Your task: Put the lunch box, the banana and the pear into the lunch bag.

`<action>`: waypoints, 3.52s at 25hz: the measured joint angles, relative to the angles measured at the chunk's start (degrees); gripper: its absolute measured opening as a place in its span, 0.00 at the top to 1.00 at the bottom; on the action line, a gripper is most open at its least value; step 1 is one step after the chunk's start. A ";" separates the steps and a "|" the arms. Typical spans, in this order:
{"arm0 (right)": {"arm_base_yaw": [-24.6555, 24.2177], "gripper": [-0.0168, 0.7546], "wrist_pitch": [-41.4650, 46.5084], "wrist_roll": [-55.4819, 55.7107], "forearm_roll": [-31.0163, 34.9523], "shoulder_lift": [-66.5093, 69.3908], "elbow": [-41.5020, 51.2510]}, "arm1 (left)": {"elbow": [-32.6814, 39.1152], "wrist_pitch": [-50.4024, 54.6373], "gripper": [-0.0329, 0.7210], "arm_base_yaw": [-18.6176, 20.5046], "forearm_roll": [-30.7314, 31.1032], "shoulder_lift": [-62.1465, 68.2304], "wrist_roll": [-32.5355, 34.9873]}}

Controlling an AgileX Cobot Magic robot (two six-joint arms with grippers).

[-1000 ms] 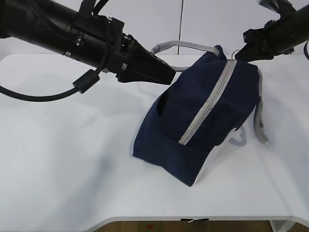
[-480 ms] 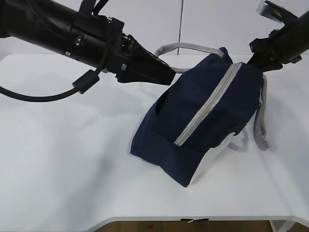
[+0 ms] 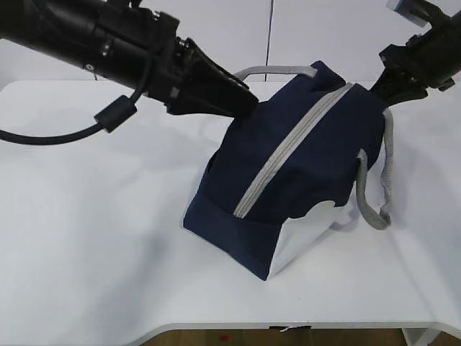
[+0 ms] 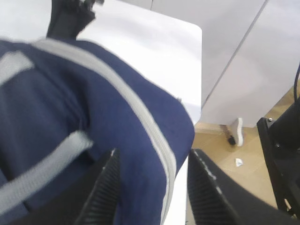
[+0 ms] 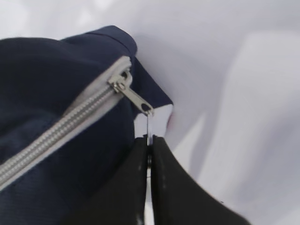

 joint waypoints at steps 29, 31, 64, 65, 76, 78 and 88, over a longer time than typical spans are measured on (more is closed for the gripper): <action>0.89 0.97 0.57 3.48 -5.83 -11.13 8.29 | -1.34 6.30 0.40 -4.61 3.29 -1.76 -1.87; 0.89 0.97 0.57 3.58 -5.94 -12.55 8.85 | -1.34 6.30 0.40 -4.93 3.29 -1.76 -1.94; 0.93 0.97 1.25 8.07 -13.11 -30.42 20.83 | -1.34 -15.65 0.39 -24.14 17.12 -1.76 -7.69; 0.93 0.97 1.25 8.07 -13.11 -30.57 20.83 | -1.34 -17.04 0.39 -25.31 18.97 -1.76 -8.38; 0.93 0.97 1.44 8.29 -13.14 -31.72 20.83 | -3.94 -24.55 0.39 -35.28 45.03 0.63 -28.36; 0.93 0.97 1.44 8.29 -13.14 -31.82 20.83 | -5.04 -24.55 0.39 -35.85 49.28 1.51 -32.16; 0.93 0.97 1.59 8.29 -12.05 -31.82 20.83 | -12.73 -22.44 0.39 -36.22 63.03 6.17 -43.07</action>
